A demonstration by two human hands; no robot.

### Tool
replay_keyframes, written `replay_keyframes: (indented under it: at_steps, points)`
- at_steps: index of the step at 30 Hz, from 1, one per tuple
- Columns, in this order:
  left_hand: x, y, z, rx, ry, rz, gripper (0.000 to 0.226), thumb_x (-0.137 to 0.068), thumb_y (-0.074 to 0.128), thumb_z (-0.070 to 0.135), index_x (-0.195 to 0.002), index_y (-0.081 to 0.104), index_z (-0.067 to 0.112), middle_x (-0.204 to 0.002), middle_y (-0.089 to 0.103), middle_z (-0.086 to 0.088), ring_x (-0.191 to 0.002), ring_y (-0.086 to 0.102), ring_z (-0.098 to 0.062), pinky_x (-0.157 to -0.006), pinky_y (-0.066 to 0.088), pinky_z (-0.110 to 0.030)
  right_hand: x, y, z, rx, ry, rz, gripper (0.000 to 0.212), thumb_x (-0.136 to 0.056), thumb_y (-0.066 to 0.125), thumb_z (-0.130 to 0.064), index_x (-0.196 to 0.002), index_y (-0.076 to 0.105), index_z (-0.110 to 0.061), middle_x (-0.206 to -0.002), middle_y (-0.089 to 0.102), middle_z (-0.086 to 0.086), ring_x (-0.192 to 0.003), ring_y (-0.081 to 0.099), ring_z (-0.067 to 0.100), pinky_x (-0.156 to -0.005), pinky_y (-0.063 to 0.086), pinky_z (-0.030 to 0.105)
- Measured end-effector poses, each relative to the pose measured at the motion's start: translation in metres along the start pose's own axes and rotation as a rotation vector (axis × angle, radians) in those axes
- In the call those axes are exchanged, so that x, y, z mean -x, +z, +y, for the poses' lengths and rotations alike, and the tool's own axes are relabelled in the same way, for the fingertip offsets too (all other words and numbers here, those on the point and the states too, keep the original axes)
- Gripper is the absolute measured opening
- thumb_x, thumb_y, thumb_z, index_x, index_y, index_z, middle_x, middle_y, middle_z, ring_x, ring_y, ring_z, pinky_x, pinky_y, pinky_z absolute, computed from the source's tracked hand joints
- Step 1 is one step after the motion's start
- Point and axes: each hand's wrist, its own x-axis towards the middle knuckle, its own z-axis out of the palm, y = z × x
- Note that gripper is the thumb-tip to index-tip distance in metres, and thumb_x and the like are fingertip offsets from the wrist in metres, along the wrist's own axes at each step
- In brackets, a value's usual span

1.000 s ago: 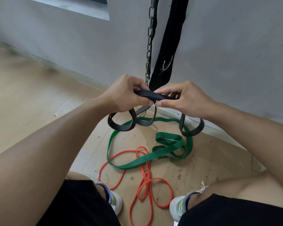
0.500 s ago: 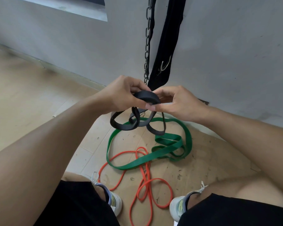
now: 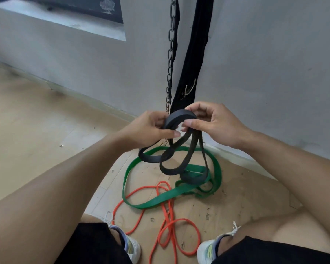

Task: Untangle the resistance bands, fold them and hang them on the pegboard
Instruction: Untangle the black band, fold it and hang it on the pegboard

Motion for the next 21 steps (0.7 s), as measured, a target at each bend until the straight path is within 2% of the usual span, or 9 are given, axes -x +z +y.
replay_keyframes:
  at_steps: [3, 5, 7, 8, 12, 14, 17, 21]
  points:
    - [-0.003, 0.007, -0.001, 0.028, 0.060, 0.076, 0.019, -0.088, 0.077, 0.026, -0.103, 0.072, 0.016, -0.093, 0.078, -0.003, -0.092, 0.075, -0.022, -0.097, 0.056, -0.047, 0.006, -0.010, 0.005, 0.023, 0.071, -0.012, 0.023, -0.095, 0.073, -0.014, -0.118, 0.067, -0.016, -0.102, 0.080, 0.002, -0.098, 0.078, 0.016, -0.102, 0.058, 0.044]
    - [-0.004, 0.009, 0.006, 0.025, 0.094, 0.092, 0.017, -0.089, 0.076, 0.025, -0.102, 0.072, 0.016, -0.092, 0.078, -0.002, -0.089, 0.075, -0.020, -0.094, 0.057, -0.046, 0.011, -0.012, 0.004, 0.074, 0.082, 0.001, 0.028, -0.092, 0.077, -0.024, -0.117, 0.064, -0.026, -0.108, 0.077, -0.002, -0.101, 0.075, 0.013, -0.103, 0.056, 0.047]
    - [-0.005, 0.013, 0.013, -0.024, 0.135, 0.073, 0.015, -0.090, 0.074, 0.029, -0.101, 0.073, 0.019, -0.091, 0.077, -0.004, -0.087, 0.073, -0.025, -0.089, 0.058, -0.050, 0.015, -0.009, -0.002, 0.079, 0.056, 0.053, 0.036, -0.088, 0.081, -0.033, -0.113, 0.056, -0.035, -0.113, 0.072, -0.007, -0.103, 0.072, 0.013, -0.100, 0.057, 0.047]
    - [-0.004, 0.015, 0.016, -0.063, 0.161, 0.064, 0.014, -0.091, 0.073, 0.032, -0.101, 0.072, 0.022, -0.090, 0.076, -0.005, -0.085, 0.072, -0.027, -0.085, 0.057, -0.052, 0.017, -0.007, -0.006, 0.083, 0.040, 0.084, 0.037, -0.087, 0.081, -0.031, -0.109, 0.053, -0.036, -0.112, 0.072, -0.007, -0.103, 0.072, 0.015, -0.099, 0.057, 0.047]
    - [-0.002, 0.021, 0.031, -0.050, 0.246, 0.140, 0.012, -0.093, 0.071, 0.031, -0.104, 0.068, 0.027, -0.087, 0.074, 0.003, -0.081, 0.069, -0.020, -0.081, 0.057, -0.046, 0.026, -0.017, -0.022, 0.124, 0.032, 0.154, 0.035, -0.087, 0.083, -0.019, -0.100, 0.052, -0.030, -0.103, 0.075, -0.005, -0.098, 0.073, 0.015, -0.093, 0.061, 0.044]
    - [-0.001, 0.023, 0.048, 0.022, 0.280, 0.181, 0.014, -0.094, 0.071, 0.026, -0.106, 0.065, 0.025, -0.090, 0.075, 0.004, -0.082, 0.070, -0.017, -0.082, 0.058, -0.041, 0.033, -0.028, -0.032, 0.135, 0.055, 0.145, 0.035, -0.085, 0.085, -0.022, -0.101, 0.055, -0.028, -0.101, 0.075, -0.004, -0.096, 0.073, 0.013, -0.092, 0.061, 0.038]
    - [-0.005, 0.022, 0.079, 0.061, 0.338, 0.189, 0.015, -0.094, 0.070, 0.022, -0.108, 0.065, 0.020, -0.090, 0.075, 0.003, -0.079, 0.070, -0.013, -0.081, 0.058, -0.039, 0.045, -0.043, -0.044, 0.068, 0.067, 0.201, 0.033, -0.086, 0.084, -0.013, -0.099, 0.055, -0.021, -0.101, 0.077, 0.002, -0.092, 0.073, 0.013, -0.082, 0.056, 0.029]
    - [-0.008, 0.015, 0.125, 0.094, 0.410, 0.191, 0.018, -0.094, 0.069, 0.026, -0.111, 0.065, 0.022, -0.086, 0.074, 0.000, -0.079, 0.071, -0.019, -0.081, 0.060, -0.044, 0.061, -0.066, -0.068, 0.009, 0.005, 0.388, 0.030, -0.086, 0.083, -0.014, -0.099, 0.056, -0.010, -0.097, 0.078, 0.008, -0.095, 0.075, 0.027, -0.095, 0.058, 0.047]
